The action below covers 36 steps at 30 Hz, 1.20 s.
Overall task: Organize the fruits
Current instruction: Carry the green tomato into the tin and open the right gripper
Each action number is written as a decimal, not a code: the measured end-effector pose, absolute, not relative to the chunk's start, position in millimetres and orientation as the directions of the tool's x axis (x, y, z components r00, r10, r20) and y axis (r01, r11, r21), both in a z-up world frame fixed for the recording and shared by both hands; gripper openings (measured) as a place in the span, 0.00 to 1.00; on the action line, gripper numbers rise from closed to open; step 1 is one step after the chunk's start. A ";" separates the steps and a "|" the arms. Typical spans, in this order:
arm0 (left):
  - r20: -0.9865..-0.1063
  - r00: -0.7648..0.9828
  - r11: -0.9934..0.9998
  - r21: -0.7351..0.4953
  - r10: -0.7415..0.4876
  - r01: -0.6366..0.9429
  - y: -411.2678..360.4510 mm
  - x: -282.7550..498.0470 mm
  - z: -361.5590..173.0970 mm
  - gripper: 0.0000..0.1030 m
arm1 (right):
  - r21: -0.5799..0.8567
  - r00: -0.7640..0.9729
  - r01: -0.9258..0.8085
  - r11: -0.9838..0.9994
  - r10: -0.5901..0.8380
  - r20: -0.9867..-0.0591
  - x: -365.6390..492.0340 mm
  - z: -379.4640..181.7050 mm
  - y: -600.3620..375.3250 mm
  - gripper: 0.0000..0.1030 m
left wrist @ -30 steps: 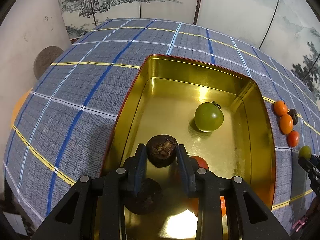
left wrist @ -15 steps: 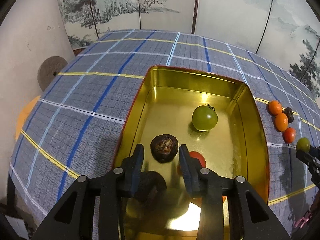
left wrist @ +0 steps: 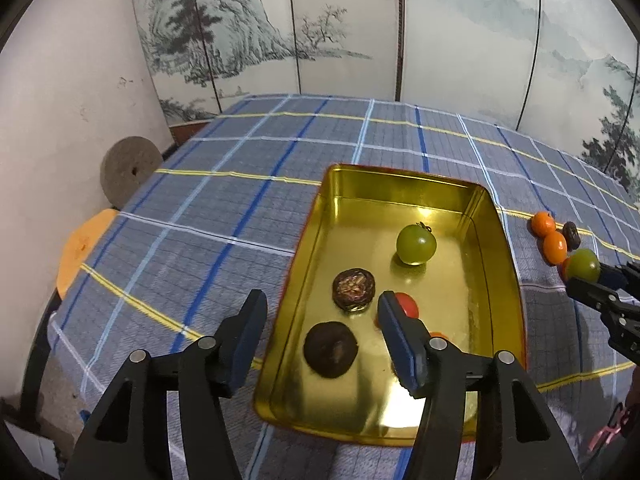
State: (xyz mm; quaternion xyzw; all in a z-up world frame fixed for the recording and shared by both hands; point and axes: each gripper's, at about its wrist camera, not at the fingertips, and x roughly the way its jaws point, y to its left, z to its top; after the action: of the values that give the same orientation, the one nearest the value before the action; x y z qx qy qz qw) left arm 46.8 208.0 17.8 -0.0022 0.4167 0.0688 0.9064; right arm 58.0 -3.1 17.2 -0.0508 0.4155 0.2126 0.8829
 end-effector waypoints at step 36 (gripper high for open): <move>-0.739 0.629 0.942 0.019 0.240 -0.336 275.5 -13.1 29.0 0.82 | -0.020 0.468 -0.602 0.798 0.333 -0.818 85.8 -10.0 125.9 0.33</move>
State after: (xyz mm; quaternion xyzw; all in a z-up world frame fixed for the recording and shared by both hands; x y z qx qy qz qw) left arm -13.1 275.5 29.1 -0.0602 0.3998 0.1599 0.9005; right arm 85.8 125.9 -10.0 -0.1550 0.4344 0.2776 0.8427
